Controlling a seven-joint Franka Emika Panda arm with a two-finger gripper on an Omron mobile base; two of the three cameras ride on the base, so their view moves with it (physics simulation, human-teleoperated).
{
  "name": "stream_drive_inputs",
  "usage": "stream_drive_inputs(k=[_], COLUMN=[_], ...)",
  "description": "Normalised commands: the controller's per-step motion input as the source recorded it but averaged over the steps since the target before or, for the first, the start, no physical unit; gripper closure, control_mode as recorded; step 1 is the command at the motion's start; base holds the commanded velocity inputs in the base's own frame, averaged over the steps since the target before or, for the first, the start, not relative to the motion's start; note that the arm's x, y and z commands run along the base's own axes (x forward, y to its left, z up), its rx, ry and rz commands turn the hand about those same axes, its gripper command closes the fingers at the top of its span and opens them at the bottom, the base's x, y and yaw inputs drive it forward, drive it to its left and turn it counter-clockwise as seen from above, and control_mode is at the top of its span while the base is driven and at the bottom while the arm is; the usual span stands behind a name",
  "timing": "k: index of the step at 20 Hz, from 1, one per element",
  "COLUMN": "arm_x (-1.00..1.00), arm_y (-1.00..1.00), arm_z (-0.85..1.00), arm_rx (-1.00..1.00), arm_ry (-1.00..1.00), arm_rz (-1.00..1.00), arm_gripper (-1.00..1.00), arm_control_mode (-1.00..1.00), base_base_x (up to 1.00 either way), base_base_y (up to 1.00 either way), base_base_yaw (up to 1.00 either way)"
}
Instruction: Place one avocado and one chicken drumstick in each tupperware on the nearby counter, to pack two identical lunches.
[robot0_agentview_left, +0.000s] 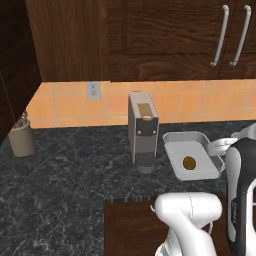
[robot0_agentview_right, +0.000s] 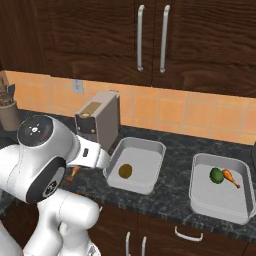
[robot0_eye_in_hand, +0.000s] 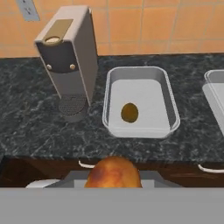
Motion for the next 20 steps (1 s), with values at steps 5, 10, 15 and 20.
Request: stream_drive_inputs(k=[5, 10, 15, 20], arm_x=[0.73, 0.74, 0.54, 0.42], arm_y=[-0.76, -0.64, -0.20, 0.00], arm_z=[-0.41, -0.51, -0.63, -0.55], arm_rx=[0.01, 0.03, 0.00, 0.00], arm_ry=[0.03, 0.08, -0.01, -0.01], arm_rz=[0.00, 0.03, 0.02, 0.00], arm_gripper=[1.00, 1.00, 1.00, 1.00], arm_control_mode=[-1.00, -1.00, -1.00, -1.00], base_base_x=[0.00, 0.00, 0.00, 0.00], base_base_y=[0.00, 0.00, 0.00, 0.00], base_base_yaw=[0.00, 0.00, 0.00, 0.00])
